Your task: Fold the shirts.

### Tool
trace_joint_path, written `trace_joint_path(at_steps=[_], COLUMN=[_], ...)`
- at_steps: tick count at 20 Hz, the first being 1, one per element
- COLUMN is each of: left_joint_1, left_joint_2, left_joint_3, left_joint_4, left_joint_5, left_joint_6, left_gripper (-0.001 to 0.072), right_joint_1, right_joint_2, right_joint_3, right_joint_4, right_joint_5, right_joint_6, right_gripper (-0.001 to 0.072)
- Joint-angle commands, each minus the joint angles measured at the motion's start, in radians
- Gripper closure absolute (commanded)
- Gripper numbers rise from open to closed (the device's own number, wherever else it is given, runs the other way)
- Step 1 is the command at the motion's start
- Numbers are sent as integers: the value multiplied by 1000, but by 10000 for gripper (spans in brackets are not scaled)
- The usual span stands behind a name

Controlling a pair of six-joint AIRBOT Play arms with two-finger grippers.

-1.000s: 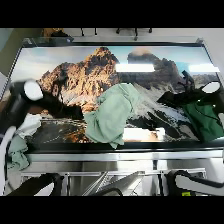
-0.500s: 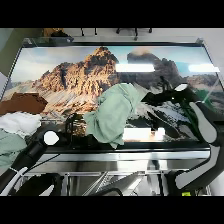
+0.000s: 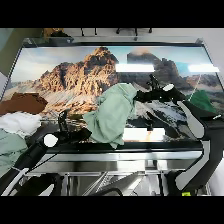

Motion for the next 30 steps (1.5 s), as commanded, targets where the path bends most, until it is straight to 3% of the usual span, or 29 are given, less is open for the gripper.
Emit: trace_joint_path(at_steps=[1,3,7,8,10,13,17,19,23,26,28,30], left_joint_1=[18,19,18,18,19,99,404,531,591,573,540,514], left_joint_2=[-55,-73,-134,-158,-196,-212,-214,-241,-388,-516,-586,-626], left_joint_3=[-2,-2,-2,-2,19,154,415,534,703,792,871,951], left_joint_4=[-1,-1,-89,-150,-265,-191,-14,-20,-15,-18,-18,-16], left_joint_5=[-74,-85,40,71,115,29,-229,-323,-462,-523,-585,-667], left_joint_6=[56,63,79,108,209,260,263,309,405,404,404,387], left_gripper=[248,246,250,253,690,693,694,694,693,685,38,1], right_joint_1=[3,3,3,3,-2,-51,-158,-168,-119,-119,-119,-119], right_joint_2=[-2,-2,-2,-2,2,70,267,378,602,705,717,715], right_joint_3=[6,6,6,6,6,6,-23,-107,-366,-507,-534,-536], right_joint_4=[24,24,24,24,24,-34,-289,-316,-331,-339,-307,-283], right_joint_5=[5,5,3,4,6,64,309,405,421,378,354,346], right_joint_6=[-16,-16,-16,-15,-15,-14,108,149,216,252,251,251], right_gripper=[622,623,628,698,693,694,694,694,693,693,692,674])
